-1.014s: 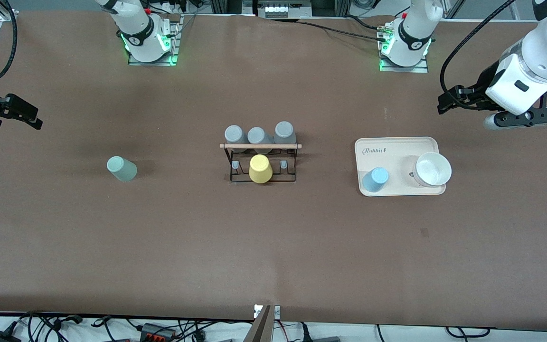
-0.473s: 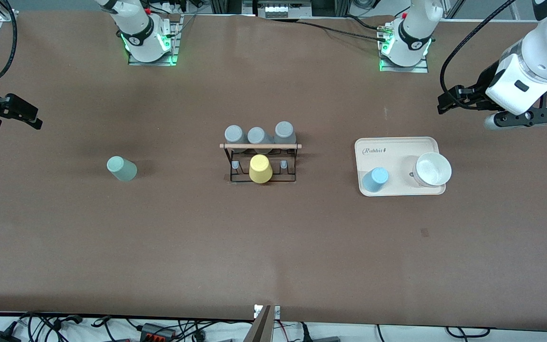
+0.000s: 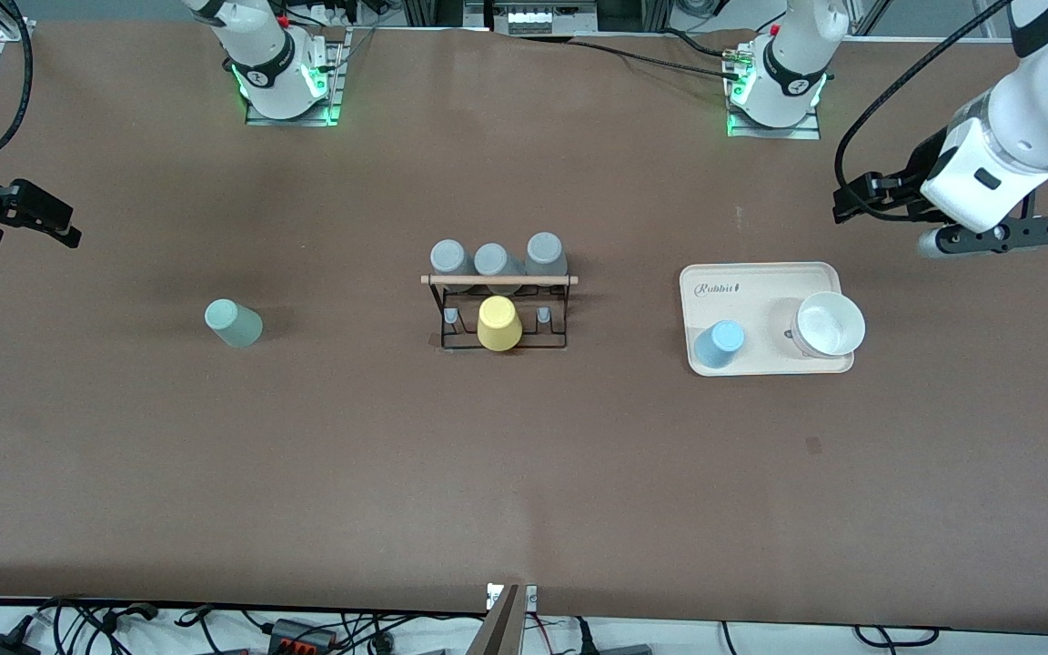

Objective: Hang scattered cups on rack with three cups
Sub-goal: 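Reach the left gripper down to the light blue cup on the tray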

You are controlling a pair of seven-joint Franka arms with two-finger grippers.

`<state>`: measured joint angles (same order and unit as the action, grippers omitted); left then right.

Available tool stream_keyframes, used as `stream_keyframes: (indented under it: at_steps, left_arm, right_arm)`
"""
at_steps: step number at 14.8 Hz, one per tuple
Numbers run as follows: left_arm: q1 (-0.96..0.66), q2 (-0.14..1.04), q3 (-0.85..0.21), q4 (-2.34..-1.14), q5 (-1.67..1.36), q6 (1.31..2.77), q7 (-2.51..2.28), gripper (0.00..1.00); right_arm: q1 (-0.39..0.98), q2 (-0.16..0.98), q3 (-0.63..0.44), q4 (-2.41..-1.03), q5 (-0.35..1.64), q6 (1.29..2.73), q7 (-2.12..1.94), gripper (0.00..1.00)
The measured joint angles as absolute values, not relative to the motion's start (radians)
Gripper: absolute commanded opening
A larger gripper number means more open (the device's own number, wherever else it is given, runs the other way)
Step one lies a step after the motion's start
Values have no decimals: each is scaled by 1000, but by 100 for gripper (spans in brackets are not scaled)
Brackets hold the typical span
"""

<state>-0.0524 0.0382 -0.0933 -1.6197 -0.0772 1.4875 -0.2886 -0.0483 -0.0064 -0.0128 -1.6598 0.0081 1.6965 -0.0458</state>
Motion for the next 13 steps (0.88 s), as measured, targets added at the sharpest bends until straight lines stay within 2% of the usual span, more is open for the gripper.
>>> stream_keyframes:
  at_steps: [5, 13]
  left_arm:
    - [-67, 169, -99, -1596, -77, 1518, -289, 100]
    - [-131, 362, -113, -1617, -76, 1692, -301, 100]
  right_arm:
    - [-48, -6, -13, -1660, 8, 1693, -46, 100]
    - [-48, -6, -12, -1661, 8, 1679, -46, 100]
